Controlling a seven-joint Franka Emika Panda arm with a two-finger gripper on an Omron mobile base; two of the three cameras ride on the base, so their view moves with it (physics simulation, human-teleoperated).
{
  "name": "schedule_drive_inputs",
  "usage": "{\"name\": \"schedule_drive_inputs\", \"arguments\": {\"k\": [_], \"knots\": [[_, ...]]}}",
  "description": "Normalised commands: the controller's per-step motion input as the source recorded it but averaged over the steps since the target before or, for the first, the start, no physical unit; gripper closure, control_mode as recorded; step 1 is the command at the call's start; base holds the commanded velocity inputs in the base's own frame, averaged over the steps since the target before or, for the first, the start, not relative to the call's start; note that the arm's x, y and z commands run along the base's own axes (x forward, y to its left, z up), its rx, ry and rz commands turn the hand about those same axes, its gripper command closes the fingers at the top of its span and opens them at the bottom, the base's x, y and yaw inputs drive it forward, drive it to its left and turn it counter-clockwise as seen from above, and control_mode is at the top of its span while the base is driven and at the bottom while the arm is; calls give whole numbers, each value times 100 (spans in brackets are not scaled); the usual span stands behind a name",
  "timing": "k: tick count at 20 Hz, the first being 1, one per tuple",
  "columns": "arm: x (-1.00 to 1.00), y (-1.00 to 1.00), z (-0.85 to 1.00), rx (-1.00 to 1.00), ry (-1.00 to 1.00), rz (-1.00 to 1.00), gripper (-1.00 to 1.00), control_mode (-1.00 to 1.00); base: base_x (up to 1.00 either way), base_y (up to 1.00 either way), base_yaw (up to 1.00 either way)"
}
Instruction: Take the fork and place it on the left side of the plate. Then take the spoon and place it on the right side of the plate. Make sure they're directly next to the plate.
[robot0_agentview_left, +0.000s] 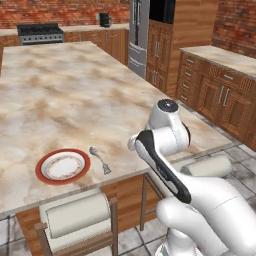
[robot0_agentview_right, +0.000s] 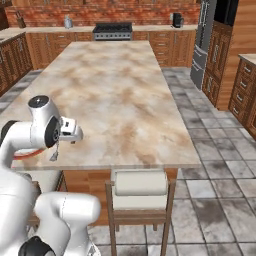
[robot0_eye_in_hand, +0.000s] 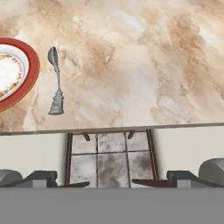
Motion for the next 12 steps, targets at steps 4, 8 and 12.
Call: {"name": "schedule_drive_inputs", "arguments": {"k": [4, 8, 12], "knots": [[-41, -66, -29, 6, -8, 0, -100, 100, -13, -25, 1], [0, 0, 0, 0, 0, 0, -100, 100, -46, -100, 3], [0, 0, 0, 0, 0, 0, -100, 100, -6, -100, 6]]}}
